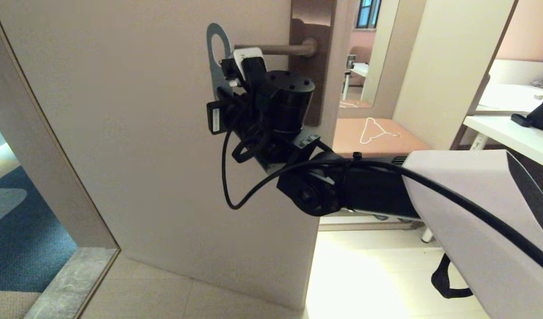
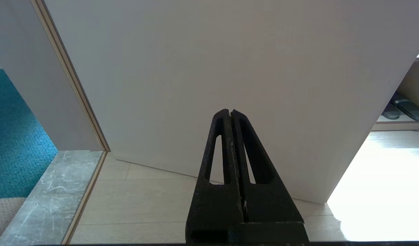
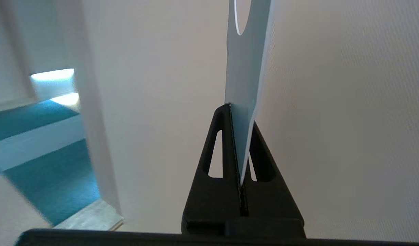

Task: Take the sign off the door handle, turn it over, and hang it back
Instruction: Hand it to the other hand

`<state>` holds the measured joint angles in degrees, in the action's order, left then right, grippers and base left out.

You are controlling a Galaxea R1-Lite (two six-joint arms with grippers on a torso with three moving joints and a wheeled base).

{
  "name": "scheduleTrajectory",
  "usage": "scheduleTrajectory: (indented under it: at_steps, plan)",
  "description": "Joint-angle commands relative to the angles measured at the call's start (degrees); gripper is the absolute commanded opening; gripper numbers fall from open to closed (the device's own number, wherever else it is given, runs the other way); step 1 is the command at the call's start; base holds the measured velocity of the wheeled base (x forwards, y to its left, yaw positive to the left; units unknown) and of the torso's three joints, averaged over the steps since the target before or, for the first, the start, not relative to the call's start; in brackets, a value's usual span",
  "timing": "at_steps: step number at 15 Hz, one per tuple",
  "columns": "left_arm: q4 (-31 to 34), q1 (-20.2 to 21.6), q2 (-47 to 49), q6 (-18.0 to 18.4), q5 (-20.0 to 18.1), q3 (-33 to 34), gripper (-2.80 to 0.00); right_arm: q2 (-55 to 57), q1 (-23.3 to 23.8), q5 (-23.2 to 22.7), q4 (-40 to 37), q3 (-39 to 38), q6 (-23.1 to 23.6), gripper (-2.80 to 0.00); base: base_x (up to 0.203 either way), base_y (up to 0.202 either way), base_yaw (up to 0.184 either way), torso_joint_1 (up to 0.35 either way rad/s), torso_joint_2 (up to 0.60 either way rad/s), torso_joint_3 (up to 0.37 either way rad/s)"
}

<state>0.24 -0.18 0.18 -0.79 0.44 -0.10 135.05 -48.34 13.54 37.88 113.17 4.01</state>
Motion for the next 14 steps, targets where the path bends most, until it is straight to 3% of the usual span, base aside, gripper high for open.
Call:
scheduleTrajectory:
  at_steps: [1,5,8,14]
  plan:
    - [0.02,0.01,-0.01,0.0,0.0,0.01,-2.8,-2.11,0.0,-2.74,0.09,-1.37,-0.06,-2.8,0.0,0.0,0.0,0.0,0.0,0.0]
    - [0.02,0.01,-0.01,0.0,0.0,0.01,-2.8,-8.95,0.06,-9.74,-1.71,-11.26,-0.07,-2.8,0.0,0.0,0.0,0.0,0.0,0.0]
    - [0.02,0.01,-0.01,0.0,0.0,0.01,-2.8,-15.93,0.49,-14.68,-7.16,-17.82,-0.21,-2.8,0.0,0.0,0.0,0.0,0.0,0.0]
    - [0.02,0.01,-0.01,0.0,0.0,0.01,-2.8,-24.48,0.61,-15.5,-21.2,-21.26,-2.56,-2.8,0.0,0.0,0.0,0.0,0.0,0.0]
